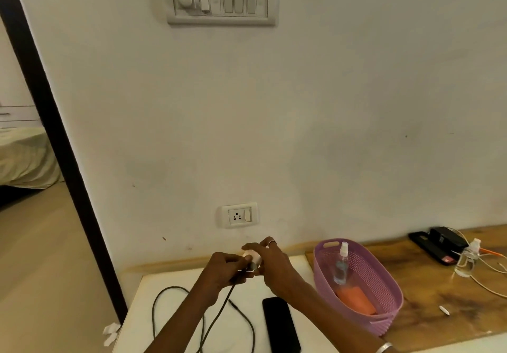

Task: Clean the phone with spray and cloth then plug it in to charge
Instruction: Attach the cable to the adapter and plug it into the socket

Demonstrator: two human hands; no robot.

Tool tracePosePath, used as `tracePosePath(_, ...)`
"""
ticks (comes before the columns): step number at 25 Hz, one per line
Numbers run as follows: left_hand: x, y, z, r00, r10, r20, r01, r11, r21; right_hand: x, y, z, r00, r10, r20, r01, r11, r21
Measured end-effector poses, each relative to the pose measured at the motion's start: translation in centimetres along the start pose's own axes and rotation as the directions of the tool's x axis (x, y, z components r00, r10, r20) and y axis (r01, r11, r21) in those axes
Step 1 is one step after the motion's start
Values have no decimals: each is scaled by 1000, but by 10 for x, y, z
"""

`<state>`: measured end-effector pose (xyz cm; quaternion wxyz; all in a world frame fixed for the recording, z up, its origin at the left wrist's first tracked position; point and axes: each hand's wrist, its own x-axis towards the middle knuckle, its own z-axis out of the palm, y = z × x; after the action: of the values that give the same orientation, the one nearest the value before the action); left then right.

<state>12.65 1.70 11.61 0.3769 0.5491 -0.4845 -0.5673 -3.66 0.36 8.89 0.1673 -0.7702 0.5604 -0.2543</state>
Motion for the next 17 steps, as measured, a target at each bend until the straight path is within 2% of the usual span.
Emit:
tracePosePath(3,13,-8,1,996,-64,-55,56,990,-128,0,10,4,990,121,-70,-112,986,125)
tracePosePath(5,23,-14,-2,987,-137,-90,113,967,-226,-12,23,5,982,147,-118,-130,982,140)
tracePosePath(7,32,-21,-6,977,-180,-115,137,942,-305,-26,43,10,979,183,-84,-177,981,76)
tracePosePath(10,50,-31,-10,962,-214,-172,136,915,-379,-47,77,29,952,302,38,-305,948,93)
tracePosePath(15,95,-26,-7,933,-230,-277,108,913,-393,-59,116,56,925,361,116,-366,930,20)
tracePosePath(17,114,-17,-6,925,-220,-309,95,923,-374,-57,130,64,939,325,110,-322,946,-44)
